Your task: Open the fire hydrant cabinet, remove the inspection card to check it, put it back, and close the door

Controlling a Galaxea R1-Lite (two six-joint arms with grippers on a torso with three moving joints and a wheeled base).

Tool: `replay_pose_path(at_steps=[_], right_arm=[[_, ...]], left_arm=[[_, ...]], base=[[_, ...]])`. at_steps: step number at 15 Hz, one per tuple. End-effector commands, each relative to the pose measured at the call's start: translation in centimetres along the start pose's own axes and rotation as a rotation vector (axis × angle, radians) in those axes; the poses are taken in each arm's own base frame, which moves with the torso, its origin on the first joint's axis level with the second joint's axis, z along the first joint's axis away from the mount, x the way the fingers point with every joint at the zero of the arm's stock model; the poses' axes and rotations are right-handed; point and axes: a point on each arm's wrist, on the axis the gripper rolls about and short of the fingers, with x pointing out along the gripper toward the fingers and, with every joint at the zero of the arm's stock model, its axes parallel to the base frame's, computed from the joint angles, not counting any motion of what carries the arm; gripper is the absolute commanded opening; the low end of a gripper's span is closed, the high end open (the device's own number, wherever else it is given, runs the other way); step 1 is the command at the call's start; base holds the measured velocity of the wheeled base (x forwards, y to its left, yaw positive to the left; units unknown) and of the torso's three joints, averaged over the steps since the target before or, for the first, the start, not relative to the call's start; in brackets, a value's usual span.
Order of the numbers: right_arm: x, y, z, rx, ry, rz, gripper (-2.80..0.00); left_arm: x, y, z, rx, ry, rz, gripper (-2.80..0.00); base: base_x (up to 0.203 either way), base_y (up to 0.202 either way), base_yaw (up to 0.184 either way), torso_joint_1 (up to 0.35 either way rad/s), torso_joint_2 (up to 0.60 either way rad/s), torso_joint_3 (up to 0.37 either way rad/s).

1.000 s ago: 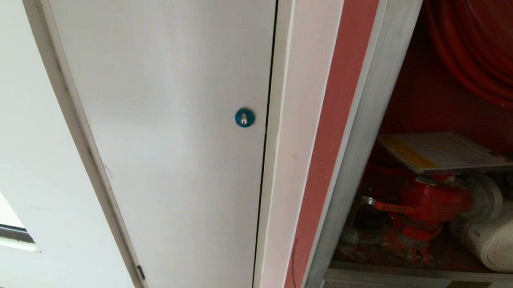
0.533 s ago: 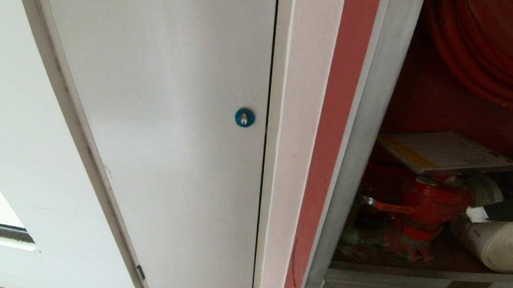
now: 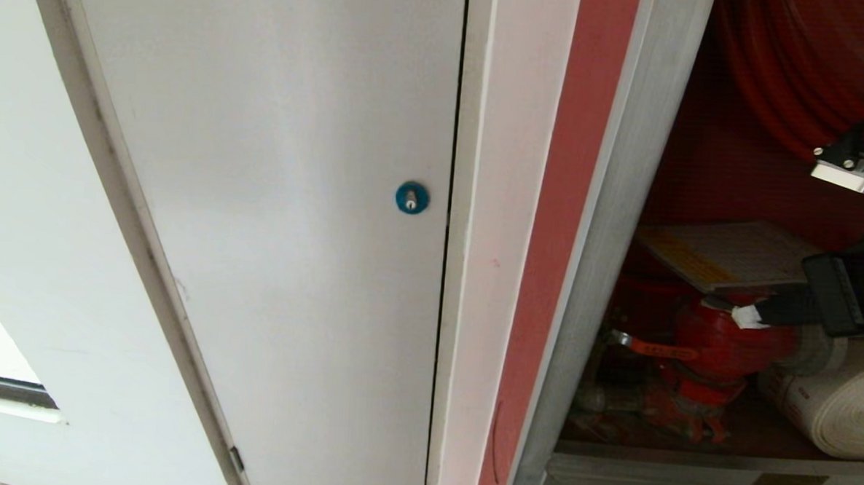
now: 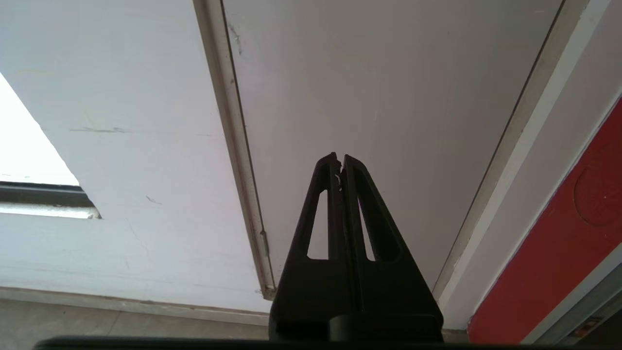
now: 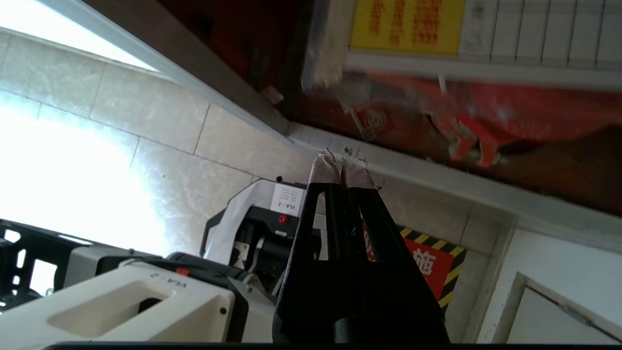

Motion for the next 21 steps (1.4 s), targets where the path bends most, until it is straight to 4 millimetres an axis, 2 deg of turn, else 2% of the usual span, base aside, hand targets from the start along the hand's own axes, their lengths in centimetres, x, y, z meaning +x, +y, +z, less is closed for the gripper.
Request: replay_pose_path(at_steps=[1,10,21], right_arm=[[0.8,0.0,0.4,0.002,0.02,-0.002,-2.8],[1.3,0.8,1.3,-0.022,0.013,0.023,-2.8],[2.7,0.9,2.2,-0.029,-0.012,0.014,-2.8]], left_arm=[[0.0,0.0,0.0,-0.001,0.001,0.0,-2.8],[0.0,0.0,0.0,-0.001,0.001,0.0,-2.8],[0.0,0.0,0.0,-0.001,0.001,0.0,-2.8]], base=[[0.0,0.0,0.0,0.0,0.0,0.0],[0.0,0.0,0.0,0.0,0.0,0.0],[0.0,0.0,0.0,0.0,0.0,0.0]])
